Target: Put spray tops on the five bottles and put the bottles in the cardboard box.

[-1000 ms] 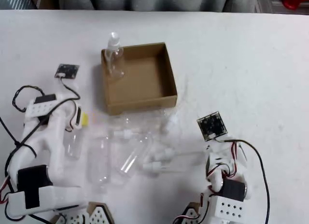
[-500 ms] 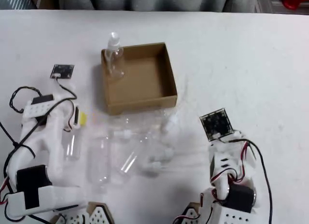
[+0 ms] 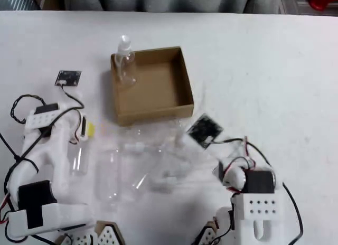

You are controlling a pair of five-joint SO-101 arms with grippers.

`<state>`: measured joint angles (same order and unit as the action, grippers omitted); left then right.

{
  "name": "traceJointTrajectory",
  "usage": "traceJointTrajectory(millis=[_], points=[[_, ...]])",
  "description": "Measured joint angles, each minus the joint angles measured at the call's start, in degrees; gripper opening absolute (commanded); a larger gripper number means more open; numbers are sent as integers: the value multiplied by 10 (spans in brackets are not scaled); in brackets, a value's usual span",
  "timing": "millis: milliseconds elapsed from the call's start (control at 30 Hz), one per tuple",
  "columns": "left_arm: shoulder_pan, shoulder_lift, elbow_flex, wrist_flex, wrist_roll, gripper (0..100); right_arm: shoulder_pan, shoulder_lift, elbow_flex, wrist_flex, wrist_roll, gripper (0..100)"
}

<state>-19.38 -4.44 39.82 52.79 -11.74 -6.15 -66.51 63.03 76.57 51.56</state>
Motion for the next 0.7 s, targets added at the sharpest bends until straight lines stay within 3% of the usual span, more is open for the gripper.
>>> traceJointTrajectory(millis=[300,700], points=[[0,0,0,-8,0,20,-169,23,-13,67,166,122],[0,0,0,-20,0,20,-272,31,39,15,316,129]])
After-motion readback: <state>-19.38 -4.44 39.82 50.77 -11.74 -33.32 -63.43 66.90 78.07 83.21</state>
